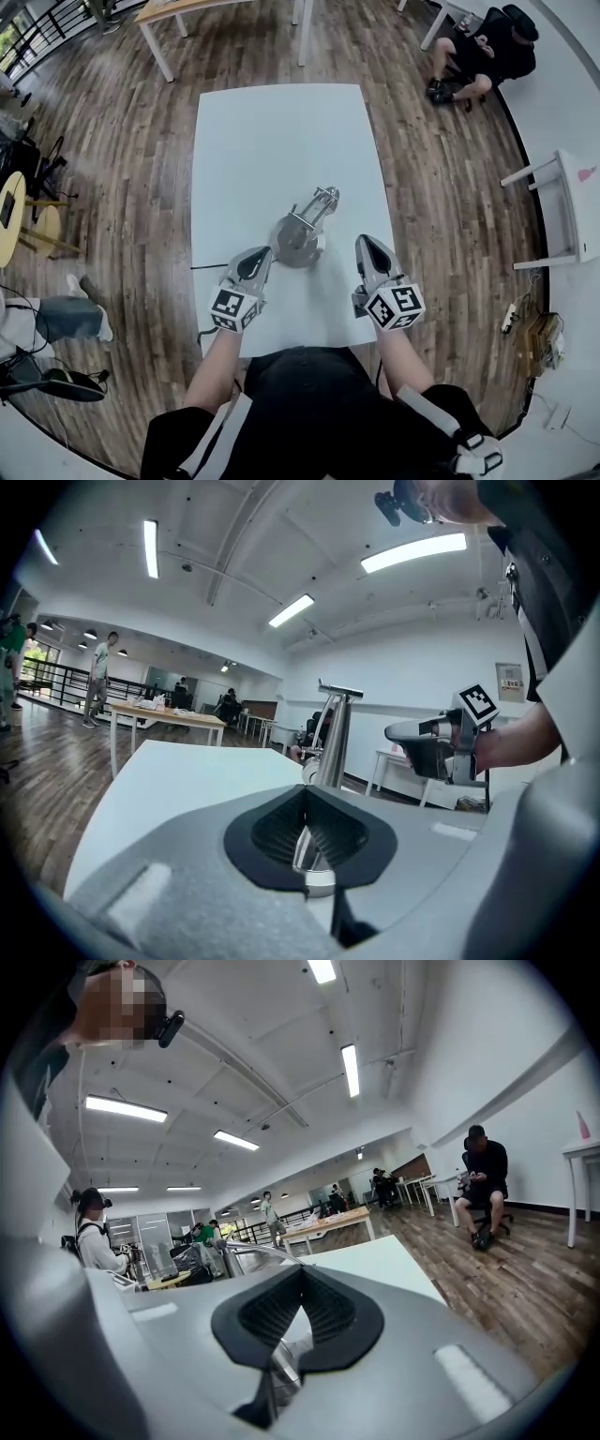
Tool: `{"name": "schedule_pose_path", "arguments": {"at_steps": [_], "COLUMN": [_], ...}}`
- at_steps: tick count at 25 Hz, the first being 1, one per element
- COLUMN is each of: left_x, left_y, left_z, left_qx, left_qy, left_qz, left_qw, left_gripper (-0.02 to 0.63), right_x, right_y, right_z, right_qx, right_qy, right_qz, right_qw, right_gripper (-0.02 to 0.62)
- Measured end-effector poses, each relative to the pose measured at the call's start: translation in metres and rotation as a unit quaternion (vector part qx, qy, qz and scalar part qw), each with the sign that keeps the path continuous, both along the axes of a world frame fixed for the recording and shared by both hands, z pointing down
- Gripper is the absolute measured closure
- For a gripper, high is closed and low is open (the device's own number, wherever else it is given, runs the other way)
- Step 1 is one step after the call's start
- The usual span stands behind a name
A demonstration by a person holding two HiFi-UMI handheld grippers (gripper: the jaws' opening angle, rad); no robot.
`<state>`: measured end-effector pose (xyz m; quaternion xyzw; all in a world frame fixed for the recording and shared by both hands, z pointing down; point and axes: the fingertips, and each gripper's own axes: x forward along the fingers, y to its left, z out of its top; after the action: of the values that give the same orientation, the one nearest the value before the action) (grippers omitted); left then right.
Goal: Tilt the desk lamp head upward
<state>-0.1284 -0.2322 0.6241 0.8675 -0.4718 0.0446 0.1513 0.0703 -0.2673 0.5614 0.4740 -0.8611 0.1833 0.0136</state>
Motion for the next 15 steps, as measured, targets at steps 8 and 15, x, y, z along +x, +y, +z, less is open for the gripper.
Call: {"name": "schedule_pose_path", "arguments": {"at_steps": [8, 15], "left_x": [0.025, 0.042], "left_y": [-0.015, -0.025], "left_z": [0.039, 0.069], "left_qx": [-0.043, -0.066], "left_qy": [-0.045, -0.084], "left_qz": [0.033, 0.050], "left_qw": [0.9975, 0.9930], "left_gripper": [0.528, 0.415], "right_x": [0.011, 0.021], "right_y": [-0.003, -0.002], "right_z": [0.010, 0.012], "right_qx": [-0.013, -0.021], "right_qy": [-0.007, -0.008], "right_qz": [0.003, 0.003], "right_qw": [1.000, 1.000], "right_gripper": [0.592, 0.592]}}
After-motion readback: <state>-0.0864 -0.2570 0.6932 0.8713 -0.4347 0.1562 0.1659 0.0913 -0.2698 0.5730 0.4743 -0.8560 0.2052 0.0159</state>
